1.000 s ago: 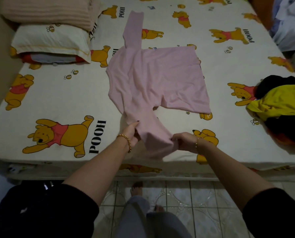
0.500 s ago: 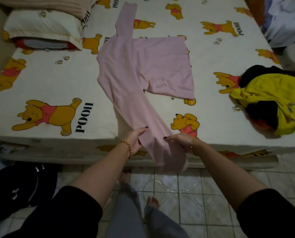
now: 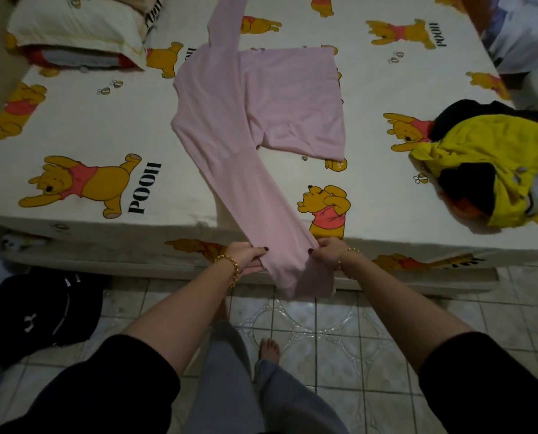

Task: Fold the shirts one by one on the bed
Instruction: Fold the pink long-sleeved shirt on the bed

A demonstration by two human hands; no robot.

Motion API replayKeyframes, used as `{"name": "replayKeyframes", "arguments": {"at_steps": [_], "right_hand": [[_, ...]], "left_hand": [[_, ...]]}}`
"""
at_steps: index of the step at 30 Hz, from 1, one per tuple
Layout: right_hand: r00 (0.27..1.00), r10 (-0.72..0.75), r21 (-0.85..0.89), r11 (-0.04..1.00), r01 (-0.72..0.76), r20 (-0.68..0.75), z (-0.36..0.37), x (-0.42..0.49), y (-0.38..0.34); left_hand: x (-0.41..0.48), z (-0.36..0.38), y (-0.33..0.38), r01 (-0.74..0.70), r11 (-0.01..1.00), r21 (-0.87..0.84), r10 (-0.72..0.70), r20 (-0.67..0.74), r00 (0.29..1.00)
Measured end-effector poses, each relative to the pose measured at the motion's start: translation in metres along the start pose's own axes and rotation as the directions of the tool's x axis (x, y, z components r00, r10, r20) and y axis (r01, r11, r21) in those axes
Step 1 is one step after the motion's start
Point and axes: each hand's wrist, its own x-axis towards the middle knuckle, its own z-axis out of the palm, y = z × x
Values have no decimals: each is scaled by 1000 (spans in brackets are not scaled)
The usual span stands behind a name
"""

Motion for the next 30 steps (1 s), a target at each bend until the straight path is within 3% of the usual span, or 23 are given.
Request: {"name": "replayKeyframes", "arguments": {"at_steps": [5, 9, 15, 23, 30], "right_hand": [[1000, -4, 0, 1000, 4, -22, 4, 12, 12], [993, 13, -91, 996, -24, -121, 9, 26, 31], [987, 5, -111, 994, -24, -163, 6, 33, 34], [979, -94, 70, 992, 108, -179, -10, 35, -13], [968, -186, 134, 969, 209, -167, -42, 63, -93]], "left_hand": [[4, 7, -6, 21, 1000, -17, -23, -64, 998], [17, 6, -20, 18, 991, 135, 6, -175, 985], [25, -3, -15, -29, 994, 109, 54, -237, 970], [16, -15, 45, -231, 971, 62, 239, -287, 928], [33, -54, 111, -329, 944, 35, 320, -345, 883]]}}
